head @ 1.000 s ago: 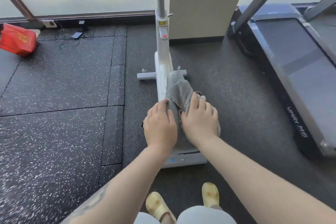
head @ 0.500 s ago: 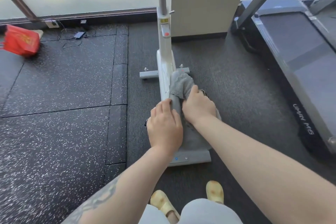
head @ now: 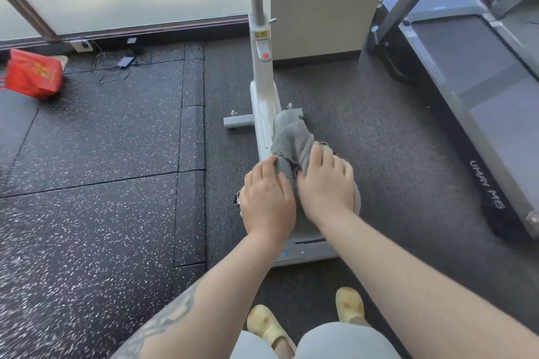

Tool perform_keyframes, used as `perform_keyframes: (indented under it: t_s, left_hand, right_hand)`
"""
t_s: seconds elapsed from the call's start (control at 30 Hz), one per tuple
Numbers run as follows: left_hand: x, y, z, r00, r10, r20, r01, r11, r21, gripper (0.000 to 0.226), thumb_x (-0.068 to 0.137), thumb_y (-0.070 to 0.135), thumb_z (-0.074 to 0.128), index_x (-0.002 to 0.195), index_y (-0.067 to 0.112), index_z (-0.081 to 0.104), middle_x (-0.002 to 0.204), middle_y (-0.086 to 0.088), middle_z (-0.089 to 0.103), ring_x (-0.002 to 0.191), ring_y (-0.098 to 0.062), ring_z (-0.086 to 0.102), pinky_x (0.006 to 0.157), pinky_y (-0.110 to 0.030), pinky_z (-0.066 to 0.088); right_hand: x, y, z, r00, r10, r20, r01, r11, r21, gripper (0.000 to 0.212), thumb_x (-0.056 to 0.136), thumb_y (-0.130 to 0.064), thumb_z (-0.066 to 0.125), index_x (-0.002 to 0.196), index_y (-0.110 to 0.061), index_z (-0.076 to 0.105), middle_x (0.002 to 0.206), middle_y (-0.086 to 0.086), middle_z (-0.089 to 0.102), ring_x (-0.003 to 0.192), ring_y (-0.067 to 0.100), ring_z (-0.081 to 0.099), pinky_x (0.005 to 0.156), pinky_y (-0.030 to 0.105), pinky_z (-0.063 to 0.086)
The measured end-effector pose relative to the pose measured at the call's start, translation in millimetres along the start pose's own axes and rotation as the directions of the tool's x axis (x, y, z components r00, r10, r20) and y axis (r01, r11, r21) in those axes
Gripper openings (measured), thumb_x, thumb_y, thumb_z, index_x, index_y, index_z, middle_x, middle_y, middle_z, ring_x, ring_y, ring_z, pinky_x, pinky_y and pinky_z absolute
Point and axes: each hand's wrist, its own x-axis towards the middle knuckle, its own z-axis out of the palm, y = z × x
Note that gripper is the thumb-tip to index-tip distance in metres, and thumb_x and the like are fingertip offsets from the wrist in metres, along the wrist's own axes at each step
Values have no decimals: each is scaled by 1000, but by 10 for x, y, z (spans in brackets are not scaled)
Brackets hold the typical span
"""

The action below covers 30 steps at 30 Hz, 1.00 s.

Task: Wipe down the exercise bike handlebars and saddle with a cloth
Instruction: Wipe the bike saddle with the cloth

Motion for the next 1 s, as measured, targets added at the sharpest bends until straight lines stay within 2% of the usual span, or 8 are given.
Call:
perform_keyframes:
  t_s: [0.07,0.17,0.27,0.43,0.63,0.8,0.9,1.0]
  left_hand:
    - [2,16,7,1000,-1,-22,1,1000,9,48,91,35,28,129,20,52,127,3,59,115,-21,52,88,-38,43]
    - [3,37,4,999,-3,-35,4,1000,18,50,89,37,25,128,20,53,126,3,59,114,-22,53,87,-39,44]
    - [1,5,5,1000,-6,-20,6,1000,13,42,94,31,33,130,20,51,129,3,57,117,-22,50,90,-39,42]
    - [-11,-4,-6,1000,-5,-14,5,1000,-7,40,96,29,36,132,21,49,131,3,56,119,-20,48,92,-38,40]
    - [0,-1,-9,1000,-8,1,8,1000,16,39,96,28,38,132,20,50,131,2,56,119,-22,49,92,-38,40]
    - [-12,10,-22,1000,-15,12,15,1000,14,37,98,26,41,133,20,49,132,2,55,120,-20,48,94,-38,40]
    - [-8,35,-24,1000,-15,7,15,1000,22,37,98,26,40,133,19,48,132,2,55,120,-20,48,93,-38,40]
    - [-15,26,-3,1000,-2,1,2,999,47,40,98,28,34,134,19,48,134,2,55,122,-20,49,96,-38,40]
  right_hand:
    - [-241,81,54,992,-51,-115,49,999,-15,65,91,-38,55,143,-3,38,135,19,51,125,35,48,108,49,35]
    - [65,56,-27,999,-3,51,3,1000,4,64,96,-42,44,146,-6,27,142,15,44,129,32,42,109,44,28]
    - [343,-83,-96,985,78,155,-94,991,96,47,96,-37,43,133,-9,36,135,13,50,122,32,49,99,43,33]
    - [-214,185,-59,997,-71,-17,70,997,-11,72,95,-51,40,150,-11,18,151,11,31,140,28,28,115,43,22]
    - [277,-62,-9,995,64,80,-66,997,25,51,96,-39,42,138,-11,34,134,12,51,122,30,49,106,48,29]
    - [-223,262,41,983,-147,-113,149,989,2,68,93,-49,32,147,-7,32,145,14,42,135,30,38,116,47,21]
    - [-10,307,-37,992,-121,41,117,988,96,66,97,-53,31,149,-13,26,148,10,40,136,26,36,113,42,24]
    - [243,196,-186,984,-24,176,-25,962,270,56,98,-57,28,138,-20,41,131,7,56,119,30,53,93,39,38]
